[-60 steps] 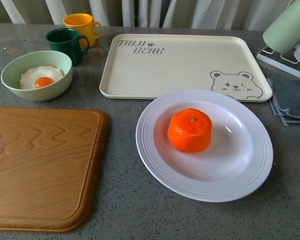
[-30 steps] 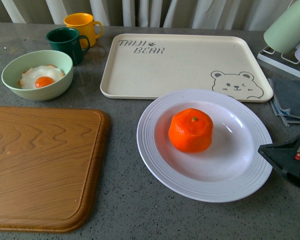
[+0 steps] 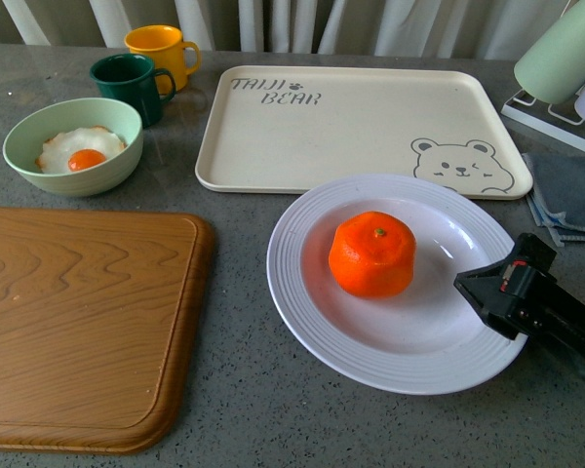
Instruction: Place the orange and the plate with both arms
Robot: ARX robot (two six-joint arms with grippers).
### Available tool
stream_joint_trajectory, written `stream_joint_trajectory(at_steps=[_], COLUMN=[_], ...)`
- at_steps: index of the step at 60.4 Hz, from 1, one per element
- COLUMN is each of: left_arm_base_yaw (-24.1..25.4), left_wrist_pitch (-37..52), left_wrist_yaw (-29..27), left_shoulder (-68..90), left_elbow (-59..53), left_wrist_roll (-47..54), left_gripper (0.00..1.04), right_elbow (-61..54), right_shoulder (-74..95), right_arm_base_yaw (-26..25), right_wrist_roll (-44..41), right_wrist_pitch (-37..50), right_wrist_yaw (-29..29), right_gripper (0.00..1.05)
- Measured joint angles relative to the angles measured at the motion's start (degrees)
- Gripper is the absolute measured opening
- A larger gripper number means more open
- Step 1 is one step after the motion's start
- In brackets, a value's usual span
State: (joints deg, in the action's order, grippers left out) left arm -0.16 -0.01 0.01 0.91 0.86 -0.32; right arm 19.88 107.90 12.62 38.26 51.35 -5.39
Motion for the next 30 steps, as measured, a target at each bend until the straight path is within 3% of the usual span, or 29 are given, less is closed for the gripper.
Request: stream_joint_trajectory(at_steps=[19,30], left_arm_base_yaw=[0.0,0.0], left_wrist_pitch=[0.0,0.0], left_wrist_yaw=[0.0,0.0], left_shoulder=[0.0,0.0], left_elbow=[0.0,0.0], left_wrist_roll=[0.0,0.0], left_gripper=[0.96,0.96], right_elbow=[3.4,3.8], right_shoulder=[2.3,3.7], right_arm_base_yaw=[0.6,1.0], right_wrist_roll=[2.8,4.8], right_wrist_pitch=[-0.9,-1.2], right_wrist_yaw=[1.1,3.6], right_gripper=[0.92,0.64])
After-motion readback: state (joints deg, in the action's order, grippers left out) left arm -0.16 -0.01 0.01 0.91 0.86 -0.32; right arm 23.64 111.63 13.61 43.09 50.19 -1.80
